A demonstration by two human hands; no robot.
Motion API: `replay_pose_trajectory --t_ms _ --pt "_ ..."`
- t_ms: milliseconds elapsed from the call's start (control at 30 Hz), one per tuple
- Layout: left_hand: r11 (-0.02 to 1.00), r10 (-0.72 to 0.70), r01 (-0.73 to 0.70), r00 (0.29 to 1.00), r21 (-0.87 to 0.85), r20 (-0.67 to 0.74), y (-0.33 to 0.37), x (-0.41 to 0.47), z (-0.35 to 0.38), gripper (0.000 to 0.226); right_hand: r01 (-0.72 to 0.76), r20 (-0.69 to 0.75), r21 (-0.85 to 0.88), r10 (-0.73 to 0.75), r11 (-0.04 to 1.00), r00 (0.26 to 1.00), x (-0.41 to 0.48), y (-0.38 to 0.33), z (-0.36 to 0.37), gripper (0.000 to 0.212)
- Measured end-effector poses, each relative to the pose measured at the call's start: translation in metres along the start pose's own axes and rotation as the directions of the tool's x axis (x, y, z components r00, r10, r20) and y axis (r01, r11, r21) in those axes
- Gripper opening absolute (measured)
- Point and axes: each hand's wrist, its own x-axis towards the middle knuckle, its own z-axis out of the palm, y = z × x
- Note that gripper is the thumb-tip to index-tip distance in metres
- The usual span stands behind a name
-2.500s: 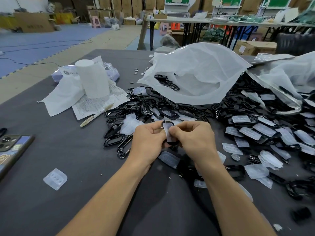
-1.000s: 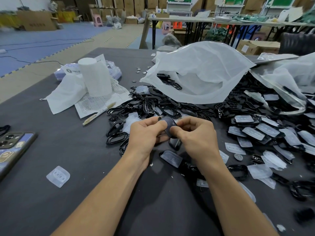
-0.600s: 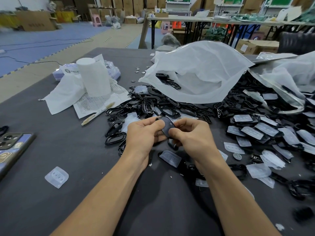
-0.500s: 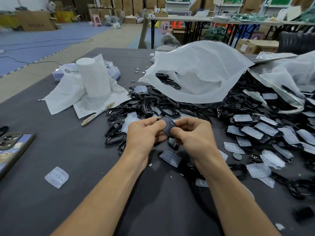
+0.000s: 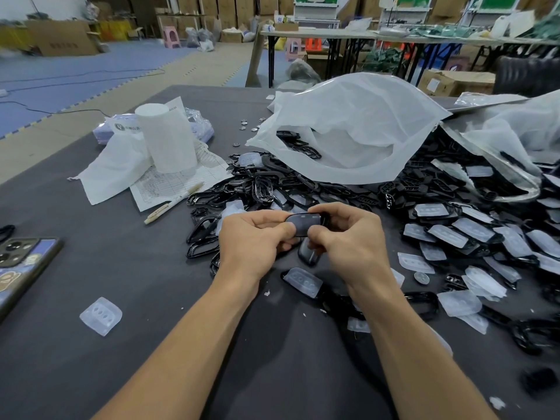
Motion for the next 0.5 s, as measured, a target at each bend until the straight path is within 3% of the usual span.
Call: replay_pose_trajectory --t_ms 300,500 --pt "1.000 0.009 -0.009 0.999 -0.015 -0.046 -0.0027 -0.0008 0.0056 0.019 -0.035 -0.017 0.104 0.037 0.994 0.999 0.0005 0.0005 -0.0006 0.041" --pt "0.998 0.049 -0.048 0.999 0.030 -0.013 -0.0061 -0.0020 0.0056 0.018 0.044 -0.067 -0.028 -0.046 0.999 0.997 -0.0016 -0.0007 0.0032 0.005"
